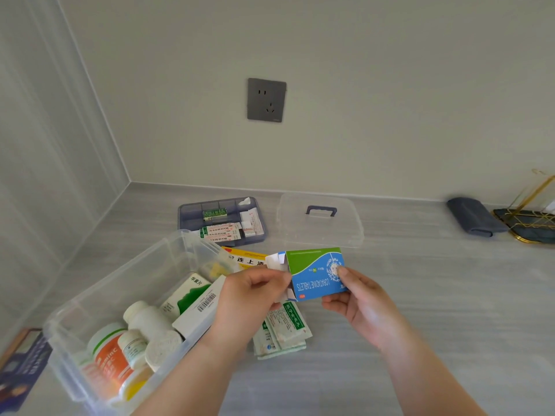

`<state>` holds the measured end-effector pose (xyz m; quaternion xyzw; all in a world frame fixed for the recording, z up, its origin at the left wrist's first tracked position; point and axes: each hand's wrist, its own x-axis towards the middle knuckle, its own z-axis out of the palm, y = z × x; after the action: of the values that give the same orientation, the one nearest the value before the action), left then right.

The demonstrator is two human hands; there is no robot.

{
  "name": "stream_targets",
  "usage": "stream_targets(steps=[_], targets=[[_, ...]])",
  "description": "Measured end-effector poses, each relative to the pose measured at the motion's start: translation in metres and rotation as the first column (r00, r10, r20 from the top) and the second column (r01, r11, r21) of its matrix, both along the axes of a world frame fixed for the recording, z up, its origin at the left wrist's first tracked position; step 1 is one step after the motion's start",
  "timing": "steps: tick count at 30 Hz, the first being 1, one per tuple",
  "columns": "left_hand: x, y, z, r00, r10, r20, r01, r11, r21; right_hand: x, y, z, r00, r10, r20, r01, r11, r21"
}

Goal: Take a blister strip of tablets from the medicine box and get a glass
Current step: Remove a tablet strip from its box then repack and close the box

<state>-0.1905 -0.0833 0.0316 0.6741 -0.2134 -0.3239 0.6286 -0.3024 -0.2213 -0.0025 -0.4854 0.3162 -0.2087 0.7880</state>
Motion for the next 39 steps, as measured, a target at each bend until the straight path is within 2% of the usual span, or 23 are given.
stream_targets(steps=[4,8,15,21,27,34,39], targets=[[0.002,-0.003,0.000,0.998,0.026,-0.058,-0.024,0.999,0.031,0.000,-0.001,-0.002,1.000,0.005,-0.003,-0.005,1.000,0.006],[0.004,-0.004,-0.002,0.999,-0.019,-0.037,0.022,0.998,0.060,0.000,-0.003,-0.002,1.000,-0.001,-0.014,0.001,1.000,-0.016],[0.010,-0.012,-0.004,1.000,0.016,-0.013,-0.013,0.984,0.180,0.004,-0.007,-0.002,0.999,-0.008,-0.032,0.004,0.991,-0.130],[0.015,-0.017,-0.011,0.998,0.006,-0.066,0.009,0.977,0.215,0.004,-0.011,-0.004,0.997,-0.032,-0.071,0.013,0.967,-0.254],[0.010,-0.021,-0.011,0.998,0.061,-0.027,-0.056,0.985,0.160,0.004,-0.016,-0.005,0.995,-0.059,-0.087,0.031,0.956,-0.293],[0.013,-0.023,-0.014,0.983,0.032,-0.179,-0.027,0.999,0.027,-0.002,-0.026,-0.005,0.995,-0.078,-0.067,0.055,0.956,-0.289],[0.009,-0.023,-0.018,0.964,0.123,-0.236,-0.133,0.991,-0.029,-0.011,-0.031,-0.006,0.990,-0.123,-0.067,0.102,0.961,-0.258]])
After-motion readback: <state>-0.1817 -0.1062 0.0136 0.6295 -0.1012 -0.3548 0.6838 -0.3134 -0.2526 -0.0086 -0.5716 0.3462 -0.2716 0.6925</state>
